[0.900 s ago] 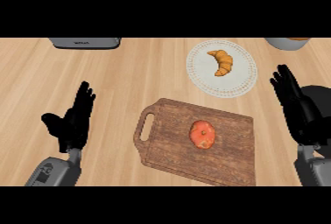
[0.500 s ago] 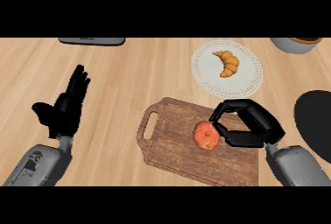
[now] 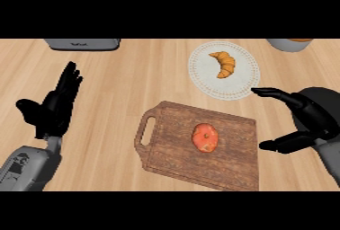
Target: Pick the squash from the cutting board and place it in the pan
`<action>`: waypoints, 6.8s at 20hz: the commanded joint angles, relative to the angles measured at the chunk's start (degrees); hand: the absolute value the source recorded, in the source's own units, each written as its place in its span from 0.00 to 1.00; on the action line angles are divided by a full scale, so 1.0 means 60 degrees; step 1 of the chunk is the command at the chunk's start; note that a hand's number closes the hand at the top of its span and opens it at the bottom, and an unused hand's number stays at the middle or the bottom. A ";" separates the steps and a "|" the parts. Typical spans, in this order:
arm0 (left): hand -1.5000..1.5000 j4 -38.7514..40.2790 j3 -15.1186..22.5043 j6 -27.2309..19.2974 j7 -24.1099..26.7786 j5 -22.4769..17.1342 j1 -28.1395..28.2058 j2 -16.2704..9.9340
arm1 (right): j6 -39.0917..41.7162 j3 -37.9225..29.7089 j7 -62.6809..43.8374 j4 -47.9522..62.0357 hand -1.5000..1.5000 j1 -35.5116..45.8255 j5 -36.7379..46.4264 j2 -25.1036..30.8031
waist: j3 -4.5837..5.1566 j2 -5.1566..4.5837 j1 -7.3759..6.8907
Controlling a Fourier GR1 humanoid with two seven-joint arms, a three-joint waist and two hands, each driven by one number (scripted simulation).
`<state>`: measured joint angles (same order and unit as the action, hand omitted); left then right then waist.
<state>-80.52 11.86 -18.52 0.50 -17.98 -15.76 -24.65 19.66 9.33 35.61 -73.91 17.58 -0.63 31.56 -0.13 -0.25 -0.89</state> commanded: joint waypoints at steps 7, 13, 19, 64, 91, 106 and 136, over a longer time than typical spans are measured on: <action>0.50 0.0267 -0.0373 0.0473 0.0180 0.0012 0.0254 -0.0059 | 0.1615 0.0306 -0.1383 -0.1000 0.00 0.1710 0.1502 0.2085 | 0.0035 0.0066 0.0134; 0.50 -0.0298 -0.0252 0.0043 -0.0461 0.0620 0.0011 0.0363 | 0.2095 0.0142 -0.2638 -0.1011 0.00 0.3217 0.1847 0.1306 | 0.0024 0.0045 0.0077; 0.50 -0.0158 -0.0861 0.0589 -0.0444 0.0625 0.0103 0.0245 | 0.2500 0.0309 -0.4815 -0.2524 0.00 0.3286 0.1675 0.0127 | 0.0027 0.0055 0.0135; 0.50 -0.0660 -0.2276 0.1958 -0.0829 0.2002 0.0391 0.1472 | 0.3043 0.2350 -0.4900 -0.1458 0.00 0.1945 0.7837 -0.2640 | 0.0023 0.0041 0.0118; 0.50 -0.1378 -0.2240 0.1817 -0.1377 0.3054 0.0631 0.2436 | 0.2747 0.2461 -0.3887 0.0638 0.00 0.1813 1.0825 -0.3611 | 0.0021 0.0048 0.0124; 0.50 -0.0427 -0.3108 0.2652 -0.0622 0.2728 0.0387 0.2074 | 0.1288 0.2542 -0.1702 0.1549 1.00 0.1568 1.1778 -0.3664 | 0.0022 0.0037 0.0136; 0.50 -0.1092 -0.2684 0.2218 -0.0940 0.3096 0.0726 0.2476 | -0.3536 -0.2559 -1.1713 -0.6280 1.00 -0.0832 0.9628 -0.4475 | 0.0008 0.0053 0.0172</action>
<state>-84.04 -5.81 -3.77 -3.57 -0.74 -12.38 -10.99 0.82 2.53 -38.36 -110.58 12.93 64.91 2.28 -0.02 0.08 0.40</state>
